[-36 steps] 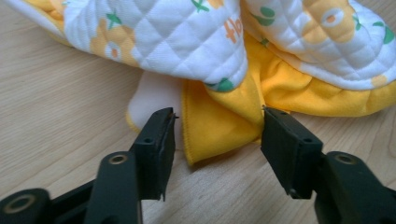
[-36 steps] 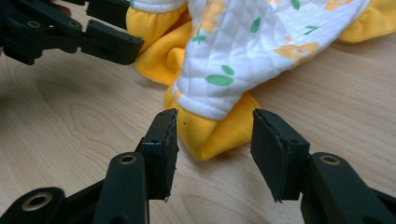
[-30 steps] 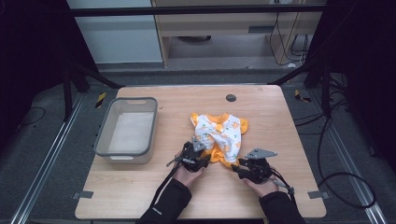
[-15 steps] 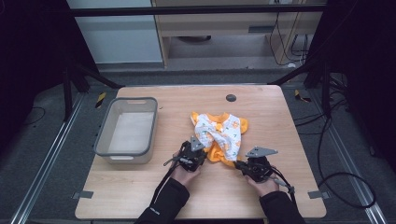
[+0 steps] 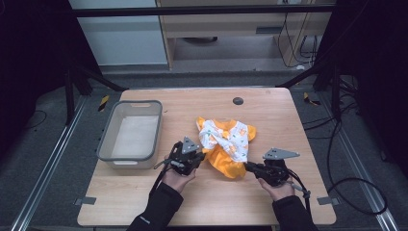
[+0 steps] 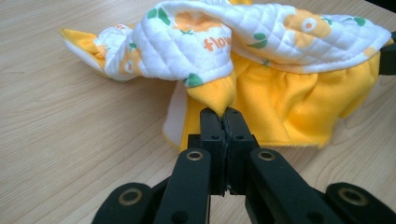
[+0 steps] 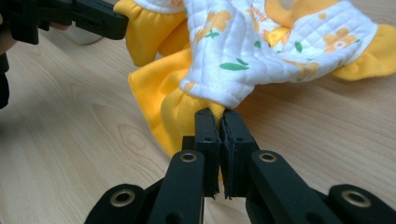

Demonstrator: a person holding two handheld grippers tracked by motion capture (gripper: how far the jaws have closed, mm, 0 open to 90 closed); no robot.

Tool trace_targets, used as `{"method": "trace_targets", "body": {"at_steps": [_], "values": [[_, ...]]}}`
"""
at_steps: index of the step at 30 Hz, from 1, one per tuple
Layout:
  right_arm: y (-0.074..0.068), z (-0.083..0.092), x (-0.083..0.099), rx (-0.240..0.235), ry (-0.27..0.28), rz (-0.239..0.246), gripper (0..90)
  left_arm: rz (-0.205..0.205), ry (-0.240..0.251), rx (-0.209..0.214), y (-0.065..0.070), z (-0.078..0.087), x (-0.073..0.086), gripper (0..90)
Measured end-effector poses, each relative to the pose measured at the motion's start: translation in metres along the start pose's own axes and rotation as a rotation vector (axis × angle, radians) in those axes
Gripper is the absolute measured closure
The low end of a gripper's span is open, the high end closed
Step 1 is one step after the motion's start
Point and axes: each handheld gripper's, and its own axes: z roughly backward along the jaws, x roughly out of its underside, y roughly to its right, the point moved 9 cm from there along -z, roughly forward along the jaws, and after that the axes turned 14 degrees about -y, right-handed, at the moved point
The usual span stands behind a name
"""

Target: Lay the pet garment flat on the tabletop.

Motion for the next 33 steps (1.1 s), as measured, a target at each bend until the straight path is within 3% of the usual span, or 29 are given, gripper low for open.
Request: {"method": "trace_targets", "body": {"at_steps": [5, 11, 16, 22, 27, 33], "values": [[0.0, 0.007, -0.004, -0.022, 0.009, -0.02, 86.6, 0.003, -0.001, 0.016, -0.001, 0.014, -0.001, 88.6], [0.003, 0.015, -0.005, -0.033, 0.012, -0.039, 86.4, -0.014, -0.031, 0.0, -0.001, 0.023, 0.0, 88.6], [0.007, 0.018, -0.004, -0.015, 0.006, -0.052, 86.3, -0.003, -0.046, -0.006, -0.008, 0.029, 0.004, 88.5], [0.022, 0.012, -0.005, 0.035, -0.011, -0.09, 86.2, 0.017, -0.088, -0.016, -0.017, 0.02, 0.011, 88.5], [0.039, 0.002, 0.0, 0.08, -0.058, -0.133, 86.2, 0.029, -0.122, -0.034, -0.023, 0.012, 0.016, 88.5], [0.051, -0.007, 0.003, 0.119, -0.084, -0.146, 86.1, 0.043, -0.157, -0.043, -0.027, -0.002, 0.023, 88.4]]}}
